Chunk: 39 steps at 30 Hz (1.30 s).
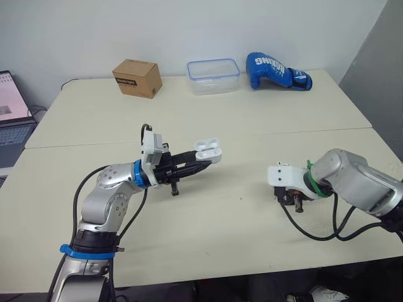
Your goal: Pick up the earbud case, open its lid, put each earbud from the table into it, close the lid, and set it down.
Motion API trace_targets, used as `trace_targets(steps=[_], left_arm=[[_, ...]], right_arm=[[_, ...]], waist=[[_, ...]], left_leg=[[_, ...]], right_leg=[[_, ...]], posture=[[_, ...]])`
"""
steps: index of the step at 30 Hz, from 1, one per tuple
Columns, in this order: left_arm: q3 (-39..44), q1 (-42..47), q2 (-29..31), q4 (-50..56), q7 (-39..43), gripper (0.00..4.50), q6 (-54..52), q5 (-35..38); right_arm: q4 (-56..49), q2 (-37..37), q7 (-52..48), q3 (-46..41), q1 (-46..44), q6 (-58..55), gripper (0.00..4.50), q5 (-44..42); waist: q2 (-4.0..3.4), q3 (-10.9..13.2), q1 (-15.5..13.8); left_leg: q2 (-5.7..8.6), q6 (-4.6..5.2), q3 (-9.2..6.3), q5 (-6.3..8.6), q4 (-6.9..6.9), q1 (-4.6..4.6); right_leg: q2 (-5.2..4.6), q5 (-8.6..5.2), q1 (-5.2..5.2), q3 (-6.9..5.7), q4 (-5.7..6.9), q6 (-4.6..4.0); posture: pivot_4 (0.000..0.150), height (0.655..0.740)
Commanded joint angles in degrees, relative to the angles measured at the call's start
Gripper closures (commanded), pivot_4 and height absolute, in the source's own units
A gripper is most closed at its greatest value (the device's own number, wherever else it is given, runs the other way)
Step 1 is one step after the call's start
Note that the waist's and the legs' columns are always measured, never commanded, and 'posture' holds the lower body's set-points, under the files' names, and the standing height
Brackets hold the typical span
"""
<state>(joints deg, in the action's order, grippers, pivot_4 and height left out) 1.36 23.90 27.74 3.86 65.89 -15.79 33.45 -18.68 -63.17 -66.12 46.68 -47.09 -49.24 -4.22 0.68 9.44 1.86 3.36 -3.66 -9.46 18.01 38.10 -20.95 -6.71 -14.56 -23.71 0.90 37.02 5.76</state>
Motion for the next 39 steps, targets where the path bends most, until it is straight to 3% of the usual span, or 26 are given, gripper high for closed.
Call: trace_targets(steps=[1,9,14,26,39], left_arm=[[0.4,0.0,0.5,2.0,0.3,3.75,0.8,0.3],[0.7,-0.6,1.0,2.7,0.1,3.75,0.4,0.4],[0.7,-0.9,1.2,2.9,0.1,3.75,0.3,0.6],[0.3,-0.3,0.8,2.3,0.1,3.75,0.6,0.5],[0.4,-0.7,0.6,2.8,-0.4,3.75,0.5,0.5]], right_arm=[[1.9,-0.2,-2.2,-1.1,1.8,7.1,4.10,4.7],[5.6,2.1,-6.0,-4.3,4.9,11.6,4.10,9.9],[4.3,3.1,-8.5,-5.8,5.6,9.0,2.39,11.8],[-1.3,4.9,-12.8,-6.1,3.9,2.3,2.39,16.6],[1.0,7.6,-14.3,-5.0,2.5,1.5,2.39,21.8]], waist=[[0.00,0.0,0.0],[0.18,-0.1,-0.1],[0.18,-0.1,-0.2],[0.18,-0.1,-0.3],[0.18,-0.1,-0.3]], left_leg=[[0.00,0.00,0.01,0.00,0.00,0.01],[-0.01,0.00,-0.06,0.00,0.04,0.15],[-0.01,0.00,-0.07,0.00,0.05,0.14],[0.00,-0.01,-0.10,0.00,0.03,0.10],[0.00,-0.01,-0.10,0.00,0.04,0.10]], right_leg=[[0.00,0.00,0.00,0.01,0.01,0.00],[0.01,0.00,0.22,-0.02,-0.01,0.00],[0.01,0.00,0.22,-0.03,-0.01,0.00],[0.01,0.00,0.20,-0.05,-0.05,0.00],[0.01,0.00,0.19,-0.05,-0.03,-0.01]], posture=[[0.150,0.7307],[0.150,0.7307],[0.150,0.7307],[0.150,0.7307],[0.150,0.7307]])
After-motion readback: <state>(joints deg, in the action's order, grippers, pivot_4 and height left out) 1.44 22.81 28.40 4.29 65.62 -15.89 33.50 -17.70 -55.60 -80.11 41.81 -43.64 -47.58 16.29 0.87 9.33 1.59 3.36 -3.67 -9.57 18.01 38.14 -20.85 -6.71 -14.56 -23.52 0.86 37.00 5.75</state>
